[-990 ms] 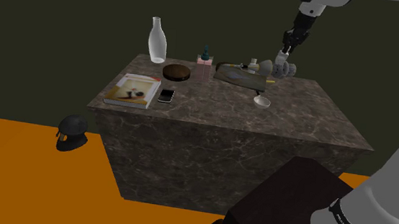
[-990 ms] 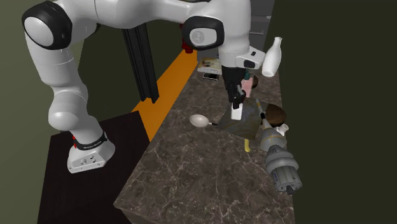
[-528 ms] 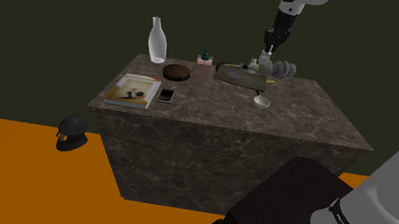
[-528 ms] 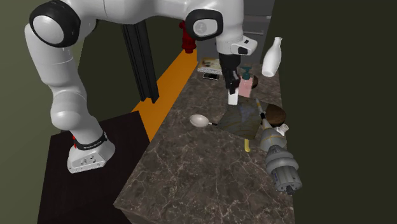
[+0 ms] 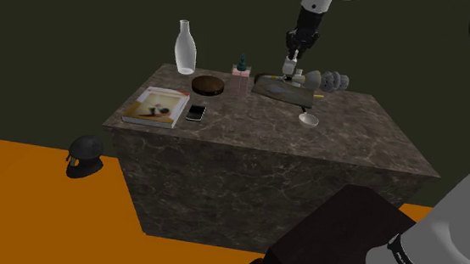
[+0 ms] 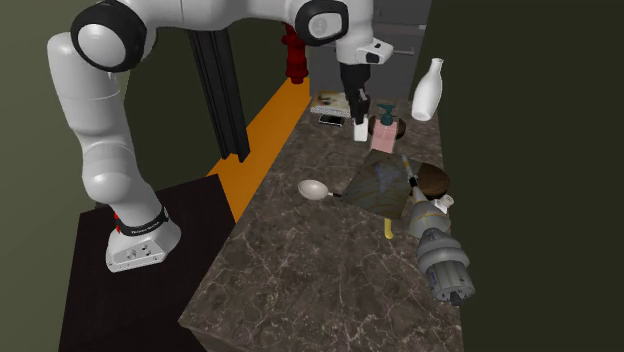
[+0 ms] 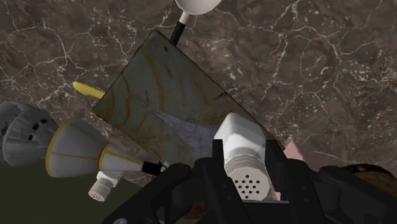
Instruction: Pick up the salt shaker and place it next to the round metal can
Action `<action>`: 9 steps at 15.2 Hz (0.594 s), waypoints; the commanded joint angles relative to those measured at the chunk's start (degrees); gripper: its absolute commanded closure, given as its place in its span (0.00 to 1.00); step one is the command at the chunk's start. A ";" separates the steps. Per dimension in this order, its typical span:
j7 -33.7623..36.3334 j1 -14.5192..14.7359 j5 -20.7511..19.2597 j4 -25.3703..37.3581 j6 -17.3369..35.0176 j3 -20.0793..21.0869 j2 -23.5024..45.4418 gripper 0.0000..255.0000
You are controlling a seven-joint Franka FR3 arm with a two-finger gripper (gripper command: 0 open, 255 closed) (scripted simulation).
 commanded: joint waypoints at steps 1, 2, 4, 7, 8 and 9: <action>2.57 1.44 -0.20 1.22 -0.06 0.92 1.17 1.00; 3.71 2.09 -0.26 2.22 -0.37 1.33 1.88 1.00; 5.95 3.38 -0.34 4.50 -1.08 2.12 3.47 1.00; 9.17 5.20 -0.39 8.64 -2.44 3.23 6.33 1.00; 10.22 5.78 -0.39 10.24 -2.98 3.59 7.42 1.00; 11.24 6.35 -0.38 11.97 -3.58 3.93 8.58 1.00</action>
